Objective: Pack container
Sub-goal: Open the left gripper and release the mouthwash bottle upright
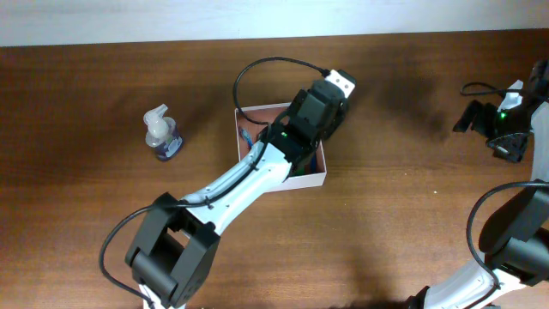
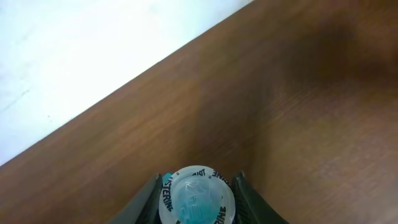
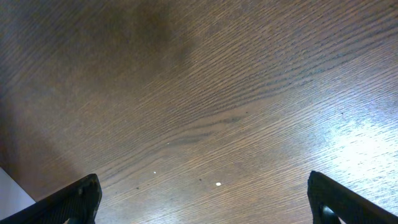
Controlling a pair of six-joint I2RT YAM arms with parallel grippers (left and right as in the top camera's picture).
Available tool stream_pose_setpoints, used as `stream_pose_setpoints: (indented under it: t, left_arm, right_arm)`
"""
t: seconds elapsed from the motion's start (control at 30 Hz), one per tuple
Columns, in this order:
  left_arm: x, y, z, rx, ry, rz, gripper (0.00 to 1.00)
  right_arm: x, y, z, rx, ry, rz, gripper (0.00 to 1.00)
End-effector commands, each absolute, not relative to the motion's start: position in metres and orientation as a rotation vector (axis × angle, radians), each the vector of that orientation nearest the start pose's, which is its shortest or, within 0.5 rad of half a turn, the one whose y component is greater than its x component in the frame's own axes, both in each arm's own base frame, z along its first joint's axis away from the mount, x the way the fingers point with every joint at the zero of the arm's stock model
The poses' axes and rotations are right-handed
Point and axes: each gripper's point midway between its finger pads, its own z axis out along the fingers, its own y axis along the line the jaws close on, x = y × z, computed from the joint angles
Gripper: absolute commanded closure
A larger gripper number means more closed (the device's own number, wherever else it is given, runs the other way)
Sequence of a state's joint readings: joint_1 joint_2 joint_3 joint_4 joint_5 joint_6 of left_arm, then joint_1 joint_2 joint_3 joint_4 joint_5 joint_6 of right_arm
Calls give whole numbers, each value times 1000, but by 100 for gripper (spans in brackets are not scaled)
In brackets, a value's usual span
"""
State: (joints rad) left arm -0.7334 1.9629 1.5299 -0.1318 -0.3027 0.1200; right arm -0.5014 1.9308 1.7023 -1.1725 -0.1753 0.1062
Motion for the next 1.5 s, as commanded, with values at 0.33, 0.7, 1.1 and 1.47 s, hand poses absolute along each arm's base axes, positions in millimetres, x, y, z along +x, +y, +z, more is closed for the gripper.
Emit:
stream_pose_setpoints:
  t: [0.33,0.7,1.1,1.47]
  left_arm:
    - [438,-352,270,549,1896,-318,96]
    - [436,-350,261,564,1934,-330,97]
    - [442,-331,245,554,1997,-285,97]
    - [443,-331,223,576,2049,-261,98]
  right_arm:
    - [371,-168,125,859,2802,200,1]
    - [371,-168,125,859,2802,200,1]
    - [371,-168,125,859,2802,200,1]
    - [371,-168,125,859,2802,200,1]
